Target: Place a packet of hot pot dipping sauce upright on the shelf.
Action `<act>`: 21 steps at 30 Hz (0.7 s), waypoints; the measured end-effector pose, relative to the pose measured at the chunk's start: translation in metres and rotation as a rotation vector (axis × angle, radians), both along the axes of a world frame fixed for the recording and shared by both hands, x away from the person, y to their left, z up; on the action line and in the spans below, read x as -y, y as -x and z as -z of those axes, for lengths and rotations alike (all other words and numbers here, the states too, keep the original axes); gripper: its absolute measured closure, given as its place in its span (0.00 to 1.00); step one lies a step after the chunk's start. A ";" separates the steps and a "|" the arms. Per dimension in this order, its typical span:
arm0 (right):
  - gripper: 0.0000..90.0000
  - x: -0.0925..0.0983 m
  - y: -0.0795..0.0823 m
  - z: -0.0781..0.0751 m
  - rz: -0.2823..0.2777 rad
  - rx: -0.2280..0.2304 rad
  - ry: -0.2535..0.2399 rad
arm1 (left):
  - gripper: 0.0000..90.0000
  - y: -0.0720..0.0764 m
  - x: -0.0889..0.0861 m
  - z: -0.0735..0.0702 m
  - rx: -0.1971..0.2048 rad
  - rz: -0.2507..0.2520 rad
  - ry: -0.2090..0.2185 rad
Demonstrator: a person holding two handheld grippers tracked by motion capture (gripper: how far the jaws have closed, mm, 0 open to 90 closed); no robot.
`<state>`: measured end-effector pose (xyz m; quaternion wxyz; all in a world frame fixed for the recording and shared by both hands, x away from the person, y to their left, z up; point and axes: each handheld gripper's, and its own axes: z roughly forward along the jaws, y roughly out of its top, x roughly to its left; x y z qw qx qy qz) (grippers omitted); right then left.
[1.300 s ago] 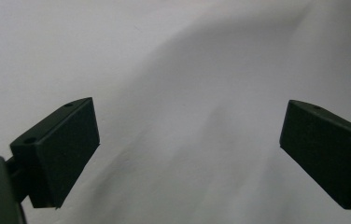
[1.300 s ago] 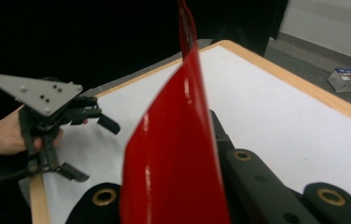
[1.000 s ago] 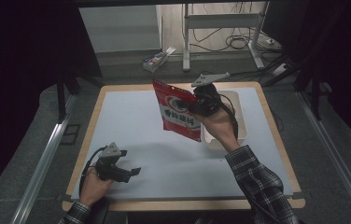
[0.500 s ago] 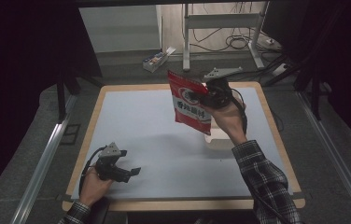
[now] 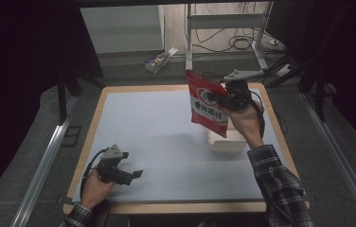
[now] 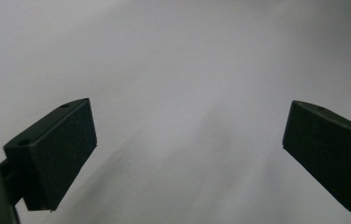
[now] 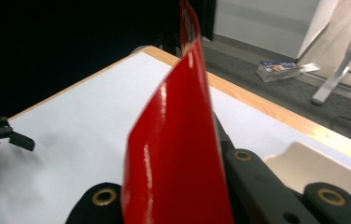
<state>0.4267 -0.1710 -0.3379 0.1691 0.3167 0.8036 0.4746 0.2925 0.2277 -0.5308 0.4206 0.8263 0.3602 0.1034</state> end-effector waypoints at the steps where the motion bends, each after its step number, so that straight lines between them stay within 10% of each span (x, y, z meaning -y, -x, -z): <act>1: 0.98 0.003 0.000 0.000 0.005 -0.002 0.002 | 0.03 0.000 0.000 0.000 0.000 -0.002 -0.002; 21: 0.98 0.058 0.010 0.003 0.099 0.000 -0.009 | 0.04 -0.001 0.001 0.001 -0.001 -0.004 -0.027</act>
